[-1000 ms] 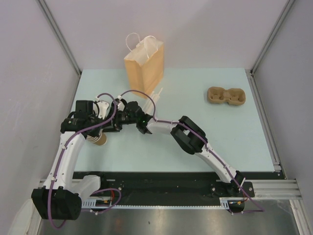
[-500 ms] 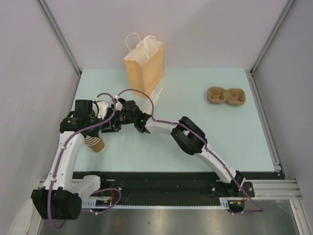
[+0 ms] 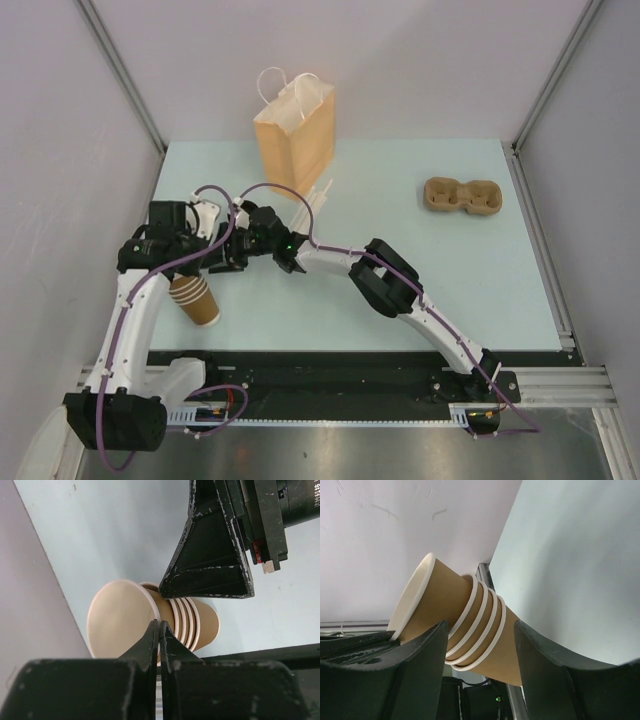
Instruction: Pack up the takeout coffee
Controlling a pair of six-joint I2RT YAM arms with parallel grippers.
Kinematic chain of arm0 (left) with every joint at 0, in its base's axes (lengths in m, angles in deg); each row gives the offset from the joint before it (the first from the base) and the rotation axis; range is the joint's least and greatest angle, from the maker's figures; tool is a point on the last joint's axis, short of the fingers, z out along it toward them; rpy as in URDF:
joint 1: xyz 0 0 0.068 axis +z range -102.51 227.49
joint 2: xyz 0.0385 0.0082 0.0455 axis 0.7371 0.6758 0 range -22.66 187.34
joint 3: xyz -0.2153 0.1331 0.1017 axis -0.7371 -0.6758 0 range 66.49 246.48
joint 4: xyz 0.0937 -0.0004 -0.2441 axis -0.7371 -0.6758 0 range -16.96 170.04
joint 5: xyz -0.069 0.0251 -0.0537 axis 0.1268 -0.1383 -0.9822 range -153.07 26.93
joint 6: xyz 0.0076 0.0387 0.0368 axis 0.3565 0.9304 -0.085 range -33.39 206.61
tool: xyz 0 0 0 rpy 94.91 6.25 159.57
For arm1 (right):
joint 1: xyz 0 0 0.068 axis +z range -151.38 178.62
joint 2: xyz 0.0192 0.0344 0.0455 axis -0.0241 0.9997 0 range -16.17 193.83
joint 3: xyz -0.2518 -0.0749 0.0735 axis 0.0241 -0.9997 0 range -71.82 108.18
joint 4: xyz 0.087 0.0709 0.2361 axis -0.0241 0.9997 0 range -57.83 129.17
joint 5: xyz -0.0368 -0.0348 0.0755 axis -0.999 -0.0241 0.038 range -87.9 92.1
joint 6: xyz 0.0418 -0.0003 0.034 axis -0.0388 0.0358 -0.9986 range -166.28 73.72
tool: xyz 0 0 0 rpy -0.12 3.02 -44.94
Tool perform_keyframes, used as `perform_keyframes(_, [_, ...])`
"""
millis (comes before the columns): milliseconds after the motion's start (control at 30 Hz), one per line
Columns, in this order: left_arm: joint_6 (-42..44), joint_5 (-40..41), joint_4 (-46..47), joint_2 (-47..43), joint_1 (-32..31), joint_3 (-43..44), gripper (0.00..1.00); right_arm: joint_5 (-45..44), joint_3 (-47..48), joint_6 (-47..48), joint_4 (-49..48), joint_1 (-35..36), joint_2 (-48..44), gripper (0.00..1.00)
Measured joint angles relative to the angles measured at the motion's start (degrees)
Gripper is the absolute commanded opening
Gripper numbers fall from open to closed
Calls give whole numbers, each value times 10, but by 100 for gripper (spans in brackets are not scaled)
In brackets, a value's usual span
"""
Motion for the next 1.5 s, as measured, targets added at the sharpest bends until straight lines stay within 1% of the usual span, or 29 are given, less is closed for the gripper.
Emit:
perform_keyframes(200, [0,-5,-13,-9,0,10,0,4,-4,-2,-18,0,0,62])
perform_keyframes(333, [0,-10,-28,-21,0,19,0,13,-11,-3,-39,1,0,65])
perform_keyframes(600, [0,-23,-73,-59,0,19,0,30,-63,-7,-75,2,-18,68])
perform_keyframes(833, [0,-24,-112,-73,0,31,0,41,-72,-7,-85,2,-31,70])
perform_keyframes(1267, [1,-23,-151,-32,0,176,0,50,-82,-2,-89,-5,-63,74])
perform_keyframes(1500, [10,-28,-168,8,0,268,0,56,-88,-2,-88,-30,-77,74])
